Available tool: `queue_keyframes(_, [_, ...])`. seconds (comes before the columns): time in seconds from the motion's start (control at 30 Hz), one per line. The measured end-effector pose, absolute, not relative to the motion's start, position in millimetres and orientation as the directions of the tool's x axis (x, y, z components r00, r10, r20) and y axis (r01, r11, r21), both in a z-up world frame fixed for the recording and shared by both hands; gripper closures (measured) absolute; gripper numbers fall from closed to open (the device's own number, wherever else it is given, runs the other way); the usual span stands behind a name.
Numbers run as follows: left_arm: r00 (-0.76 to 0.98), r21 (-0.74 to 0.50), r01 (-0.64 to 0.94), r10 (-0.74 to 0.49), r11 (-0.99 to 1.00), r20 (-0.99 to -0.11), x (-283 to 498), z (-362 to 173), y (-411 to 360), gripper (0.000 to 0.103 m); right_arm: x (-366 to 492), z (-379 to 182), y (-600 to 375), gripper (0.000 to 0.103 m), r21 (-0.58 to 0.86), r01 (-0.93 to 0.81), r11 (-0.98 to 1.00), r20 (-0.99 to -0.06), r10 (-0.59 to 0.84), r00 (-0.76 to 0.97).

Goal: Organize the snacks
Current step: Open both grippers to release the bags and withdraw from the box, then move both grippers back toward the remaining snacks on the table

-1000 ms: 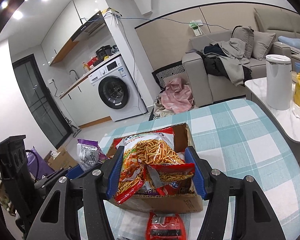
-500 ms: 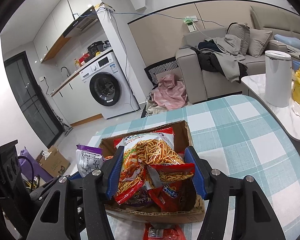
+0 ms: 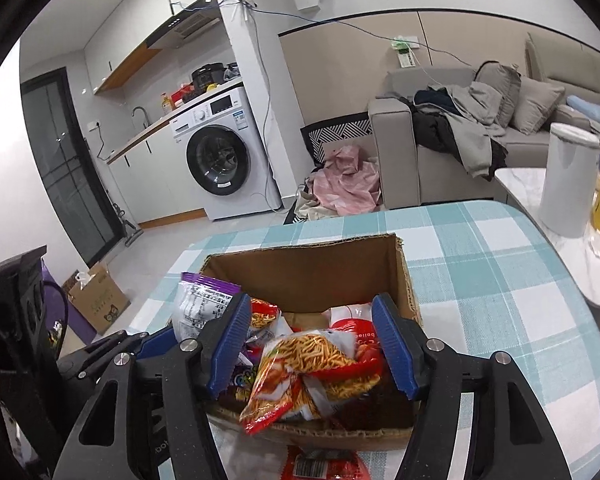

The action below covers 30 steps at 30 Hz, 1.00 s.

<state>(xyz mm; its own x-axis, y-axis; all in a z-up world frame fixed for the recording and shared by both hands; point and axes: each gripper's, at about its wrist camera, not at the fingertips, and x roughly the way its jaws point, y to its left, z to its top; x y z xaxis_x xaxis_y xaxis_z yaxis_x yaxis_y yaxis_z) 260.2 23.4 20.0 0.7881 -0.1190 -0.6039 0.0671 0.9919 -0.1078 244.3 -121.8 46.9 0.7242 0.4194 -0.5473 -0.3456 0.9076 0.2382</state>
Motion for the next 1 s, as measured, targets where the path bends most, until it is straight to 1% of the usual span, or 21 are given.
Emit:
queue_keyframes(0.03, [0.788,-0.117,0.068,-0.126,0.991,-0.603,258.5,20.8,24.7,0.055,242.5,48.2,-122.7,0.03,0.233,-0.352,0.907,-0.544,0.421,0.725])
queue_keyframes(0.07, [0.793,-0.123,0.068,-0.128,0.99,-0.596,254.2,22.8,26.9,0.044,239.6,49.9,-124.4,0.027,0.231,-0.363,0.903,-0.543,0.429,0.722])
queue_keyframes(0.1, [0.799,-0.124,0.064,-0.125,0.99,-0.588,250.3,24.9,28.4,0.037,238.0,50.9,-125.9,0.02,0.232,-0.372,0.899,-0.542,0.437,0.718])
queue_keyframes(0.13, [0.807,-0.125,0.064,-0.125,0.99,-0.577,244.0,27.9,30.9,0.028,236.3,51.9,-128.0,0.015,0.236,-0.379,0.895,-0.541,0.445,0.714])
queue_keyframes(0.17, [0.811,-0.134,0.073,-0.137,0.988,-0.568,239.4,31.0,31.3,0.023,234.2,53.2,-131.0,0.013,0.24,-0.386,0.891,-0.539,0.452,0.71])
queue_keyframes(0.23, [0.82,-0.132,0.069,-0.131,0.989,-0.557,229.9,37.6,33.7,0.018,230.7,55.0,-135.7,0.006,0.24,-0.392,0.888,-0.544,0.457,0.704])
queue_keyframes(0.3, [0.826,-0.126,0.07,-0.128,0.99,-0.549,220.7,44.1,34.8,0.016,227.1,56.6,-140.2,0.002,0.237,-0.395,0.888,-0.546,0.458,0.702])
queue_keyframes(0.33, [0.828,-0.127,0.071,-0.129,0.989,-0.546,216.1,46.8,35.6,0.011,225.6,57.1,-142.4,0.001,0.235,-0.395,0.888,-0.548,0.457,0.701])
queue_keyframes(0.37, [0.831,-0.128,0.07,-0.128,0.989,-0.542,211.6,49.6,36.5,0.003,224.3,57.1,-144.5,0.001,0.234,-0.395,0.889,-0.55,0.456,0.7])
queue_keyframes(0.4, [0.835,-0.126,0.067,-0.125,0.99,-0.536,206.4,52.5,36.7,0.001,222.8,57.3,-146.2,0.001,0.231,-0.395,0.889,-0.553,0.454,0.699])
queue_keyframes(0.5, [0.844,-0.097,0.068,-0.109,0.993,-0.525,190.4,59.6,35.4,0.001,217.9,56.6,-149.9,0.001,0.229,-0.406,0.885,-0.558,0.461,0.69])
queue_keyframes(0.67, [0.849,-0.082,0.069,-0.102,0.994,-0.519,163.1,68.7,31.5,0.001,206.1,55.2,-153.2,0.001,0.205,-0.413,0.888,-0.564,0.452,0.692])
queue_keyframes(0.83, [0.842,-0.075,0.069,-0.098,0.995,-0.531,143.2,69.8,32.8,0.001,194.7,52.8,-156.3,0.001,0.164,-0.426,0.89,-0.584,0.435,0.685])
queue_keyframes(1.0, [0.838,-0.055,0.058,-0.079,0.997,-0.539,123.5,65.3,33.6,0.001,188.9,47.3,-168.2,0.001,0.187,-0.41,0.893,-0.61,0.433,0.664])
